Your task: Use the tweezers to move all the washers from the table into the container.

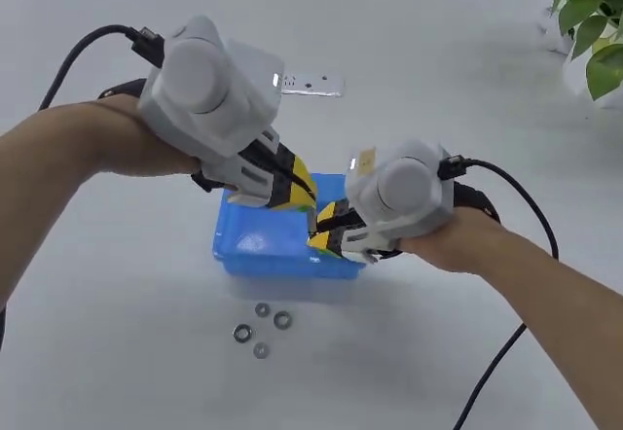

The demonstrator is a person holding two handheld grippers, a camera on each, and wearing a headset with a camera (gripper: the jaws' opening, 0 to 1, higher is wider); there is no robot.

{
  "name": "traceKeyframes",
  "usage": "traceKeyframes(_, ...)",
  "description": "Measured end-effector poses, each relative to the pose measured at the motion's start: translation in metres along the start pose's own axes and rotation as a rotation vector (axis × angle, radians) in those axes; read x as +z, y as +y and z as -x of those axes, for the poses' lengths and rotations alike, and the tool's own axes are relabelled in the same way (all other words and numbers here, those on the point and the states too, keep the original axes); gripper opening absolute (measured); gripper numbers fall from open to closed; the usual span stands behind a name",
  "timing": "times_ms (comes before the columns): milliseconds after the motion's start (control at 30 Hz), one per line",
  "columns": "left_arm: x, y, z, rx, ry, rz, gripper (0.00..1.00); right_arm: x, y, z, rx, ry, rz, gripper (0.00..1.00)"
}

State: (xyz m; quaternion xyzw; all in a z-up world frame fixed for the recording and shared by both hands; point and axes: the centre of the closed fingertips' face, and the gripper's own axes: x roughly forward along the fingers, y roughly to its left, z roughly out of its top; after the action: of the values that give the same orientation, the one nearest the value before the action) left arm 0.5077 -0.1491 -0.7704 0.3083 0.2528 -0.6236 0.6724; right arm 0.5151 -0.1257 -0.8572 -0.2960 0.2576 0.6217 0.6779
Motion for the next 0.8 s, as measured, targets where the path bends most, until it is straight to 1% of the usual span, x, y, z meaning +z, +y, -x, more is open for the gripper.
traceKeyframes(267,-0.0019,-0.0008,-0.0018,-0.001,0.004,-0.002,0.05,-0.0025,0.0005,-0.0013,0.002,0.013,0.006,0.11)
traceKeyframes(567,-0.0015,-0.0018,-0.0022,-0.004,0.006,-0.004,0.05,-0.0035,0.0000,-0.0008,0.002,0.011,0.005,0.11)
traceKeyframes(800,0.0022,-0.0012,0.0018,0.000,0.004,-0.006,0.05,0.0014,-0.0004,0.0022,-0.003,0.004,0.010,0.11)
